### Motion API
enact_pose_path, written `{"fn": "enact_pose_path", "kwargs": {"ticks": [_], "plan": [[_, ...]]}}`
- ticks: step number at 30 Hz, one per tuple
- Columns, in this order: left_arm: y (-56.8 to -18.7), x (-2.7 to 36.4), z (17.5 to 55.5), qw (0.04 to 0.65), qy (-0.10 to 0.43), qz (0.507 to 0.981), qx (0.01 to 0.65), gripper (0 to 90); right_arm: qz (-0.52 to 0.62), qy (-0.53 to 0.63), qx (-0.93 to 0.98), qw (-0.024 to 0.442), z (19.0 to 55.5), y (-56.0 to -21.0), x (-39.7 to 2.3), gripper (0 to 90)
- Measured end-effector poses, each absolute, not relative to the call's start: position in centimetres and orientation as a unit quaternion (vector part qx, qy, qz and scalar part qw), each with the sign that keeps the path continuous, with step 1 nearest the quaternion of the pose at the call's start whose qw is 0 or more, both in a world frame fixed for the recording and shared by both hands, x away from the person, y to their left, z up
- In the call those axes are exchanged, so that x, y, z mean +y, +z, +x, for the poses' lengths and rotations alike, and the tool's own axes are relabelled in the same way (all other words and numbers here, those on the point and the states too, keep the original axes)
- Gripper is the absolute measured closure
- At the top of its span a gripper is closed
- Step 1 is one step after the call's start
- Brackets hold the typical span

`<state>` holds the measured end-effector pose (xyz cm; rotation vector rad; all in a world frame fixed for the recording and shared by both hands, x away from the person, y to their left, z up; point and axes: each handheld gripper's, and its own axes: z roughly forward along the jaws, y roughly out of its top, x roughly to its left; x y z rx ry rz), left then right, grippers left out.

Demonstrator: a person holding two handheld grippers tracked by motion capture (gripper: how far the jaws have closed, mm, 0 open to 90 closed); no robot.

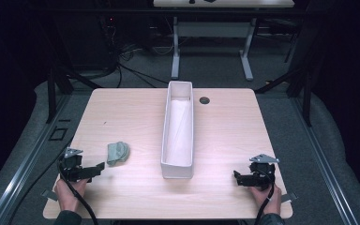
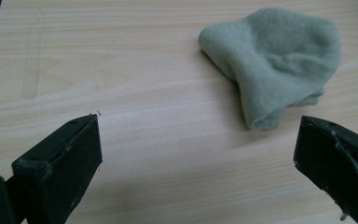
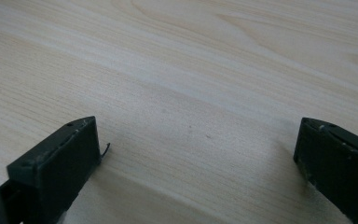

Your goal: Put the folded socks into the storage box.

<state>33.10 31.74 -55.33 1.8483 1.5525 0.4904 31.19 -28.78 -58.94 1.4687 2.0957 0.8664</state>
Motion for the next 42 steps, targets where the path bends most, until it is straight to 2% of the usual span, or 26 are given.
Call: {"fn": "enact_pose_path", "kwargs": {"ticks": [13,28,37,40,42], "plan": [[-51.9,30.7,36.2,0.335,0.172,0.712,0.593,0.2,0.53,0.314,0.757,0.217,31.2,-58.9,-28.8,0.0],[-54.0,28.0,40.1,0.3,0.125,0.724,0.608,0.8,0.531,0.313,0.756,0.219,31.1,-58.9,-28.9,1.0],[-55.1,27.1,41.0,0.279,0.106,0.734,0.61,16.4,0.531,0.313,0.756,0.219,31.1,-58.9,-28.9,1.3],[-55.3,26.9,41.1,0.274,0.105,0.734,0.613,31.4,0.531,0.313,0.756,0.219,31.1,-58.9,-28.9,1.4],[-55.4,26.7,41.2,0.268,0.105,0.735,0.615,36.9,0.531,0.315,0.755,0.221,31.1,-58.9,-28.9,1.4]]}}
